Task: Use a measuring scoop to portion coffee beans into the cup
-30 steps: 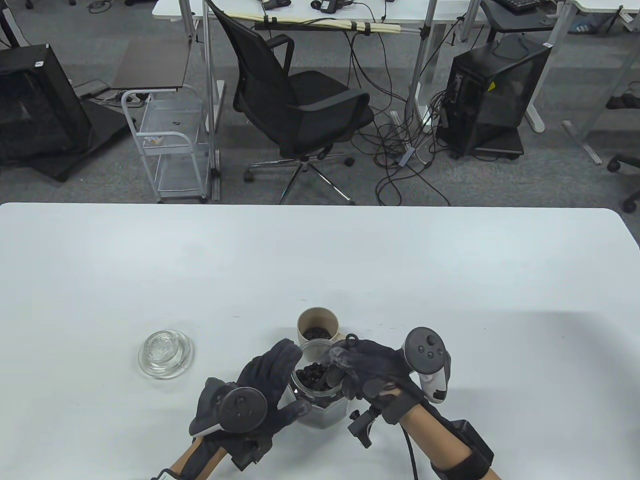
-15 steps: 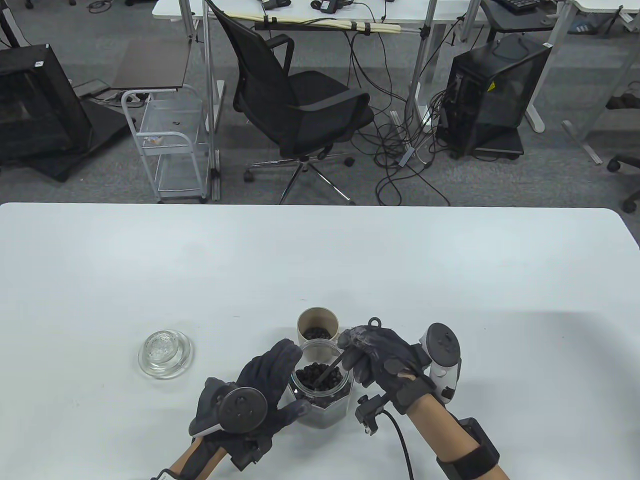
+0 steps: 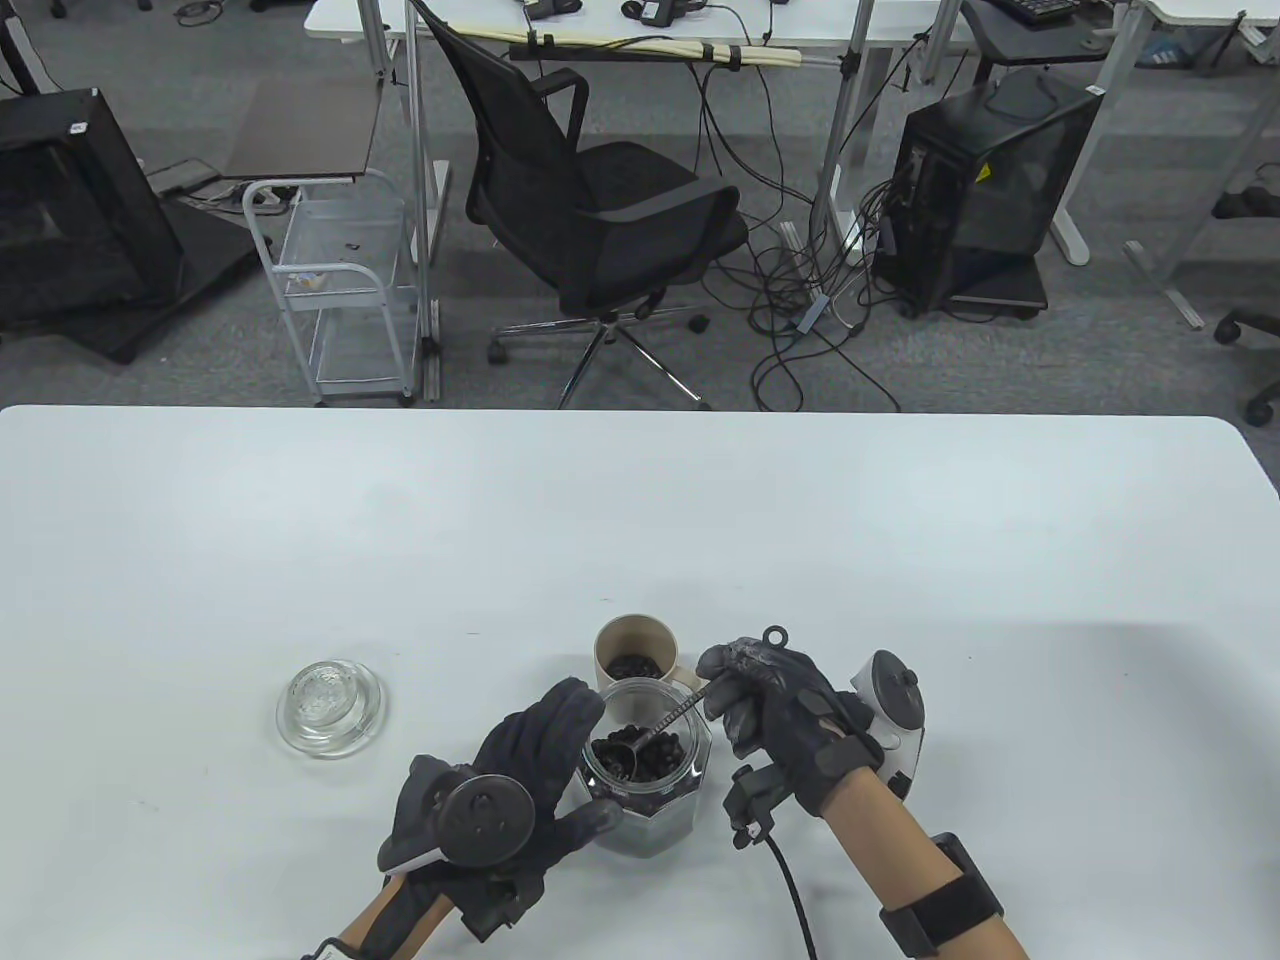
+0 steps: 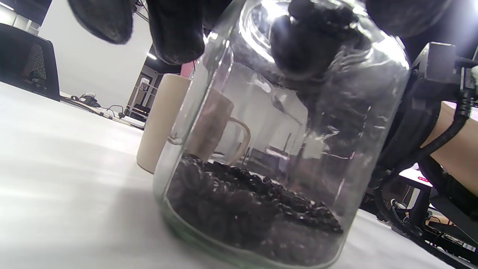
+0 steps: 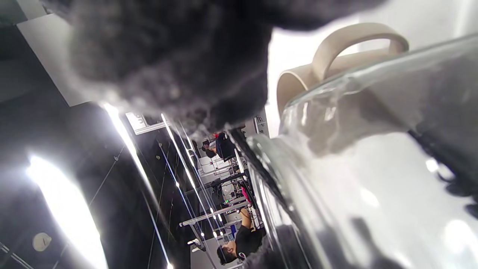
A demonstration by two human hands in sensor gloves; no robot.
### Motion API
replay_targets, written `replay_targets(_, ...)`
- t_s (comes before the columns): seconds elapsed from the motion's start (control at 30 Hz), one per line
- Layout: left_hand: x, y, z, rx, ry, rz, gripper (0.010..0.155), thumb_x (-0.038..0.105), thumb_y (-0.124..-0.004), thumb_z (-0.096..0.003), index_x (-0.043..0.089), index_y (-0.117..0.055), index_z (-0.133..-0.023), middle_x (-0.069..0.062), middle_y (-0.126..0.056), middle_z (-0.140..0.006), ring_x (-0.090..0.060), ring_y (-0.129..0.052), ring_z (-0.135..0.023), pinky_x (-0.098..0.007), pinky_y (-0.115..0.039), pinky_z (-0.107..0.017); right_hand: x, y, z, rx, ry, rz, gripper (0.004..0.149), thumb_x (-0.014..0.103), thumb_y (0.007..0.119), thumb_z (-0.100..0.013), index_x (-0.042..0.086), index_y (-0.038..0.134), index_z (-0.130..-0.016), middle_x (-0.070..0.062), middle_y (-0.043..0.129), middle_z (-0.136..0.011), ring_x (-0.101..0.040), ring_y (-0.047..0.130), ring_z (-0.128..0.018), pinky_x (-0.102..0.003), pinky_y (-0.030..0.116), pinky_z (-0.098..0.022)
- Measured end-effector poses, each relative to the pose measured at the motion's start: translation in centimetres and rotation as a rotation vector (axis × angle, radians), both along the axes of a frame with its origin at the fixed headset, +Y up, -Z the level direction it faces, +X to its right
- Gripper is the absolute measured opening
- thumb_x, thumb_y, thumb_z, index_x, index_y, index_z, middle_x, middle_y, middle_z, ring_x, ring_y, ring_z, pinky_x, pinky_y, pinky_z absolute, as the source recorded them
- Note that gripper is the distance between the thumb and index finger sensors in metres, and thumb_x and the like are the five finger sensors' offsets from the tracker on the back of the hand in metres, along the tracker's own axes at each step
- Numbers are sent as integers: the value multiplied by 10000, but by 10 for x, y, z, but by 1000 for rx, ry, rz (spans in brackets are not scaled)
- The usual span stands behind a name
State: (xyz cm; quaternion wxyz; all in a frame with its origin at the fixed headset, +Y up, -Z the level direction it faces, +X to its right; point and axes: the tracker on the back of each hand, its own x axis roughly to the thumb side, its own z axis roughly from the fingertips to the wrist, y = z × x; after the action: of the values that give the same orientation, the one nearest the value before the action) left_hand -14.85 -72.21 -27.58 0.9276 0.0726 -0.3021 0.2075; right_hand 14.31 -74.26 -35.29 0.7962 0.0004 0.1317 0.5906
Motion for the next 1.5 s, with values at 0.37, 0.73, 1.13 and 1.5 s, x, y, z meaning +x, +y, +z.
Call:
replay_targets(0.37, 0, 0, 0, 1, -1, 0, 942, 759, -535, -504, 198, -117, -1134, -136, -266, -1244, -359, -632, -1101, -639, -576, -767, 5, -4, -2, -28, -10, -38, 438, 425, 766, -560, 52, 929, -724, -128, 1036, -344, 7, 1000, -122, -173, 860, -59)
replay_targets(0.73, 0, 0, 0, 2, -1, -2, 942, 759, -534, -506, 195, -116, -1134, -138, -264, -1244, -359, -630, -1102, -640, -574, -768, 16, -4, -7, -39, -38, -82, 443, 432, 752, -571, 57, 924, -729, -116, 1035, -346, 10, 997, -124, -172, 860, -63)
replay_targets(1.13, 0, 0, 0, 2, -1, -2, 941, 759, -536, -505, 196, -119, -1133, -136, -267, -1244, -358, -632, -1102, -640, -576, -768, 33, 6, -13, -27, -139, -214, 450, 447, 727, -590, 70, 902, -764, -100, 1040, -385, -3, 1010, -151, -177, 867, -90)
replay_targets(1.5, 0, 0, 0, 5, 0, -4, 941, 758, -535, -505, 194, -121, -1133, -139, -268, -1243, -359, -631, -1102, -640, -577, -767, 44, -9, -21, -43, -249, -203, 469, 460, 702, -597, 78, 863, -818, -109, 1040, -466, -50, 1037, -231, -201, 881, -148)
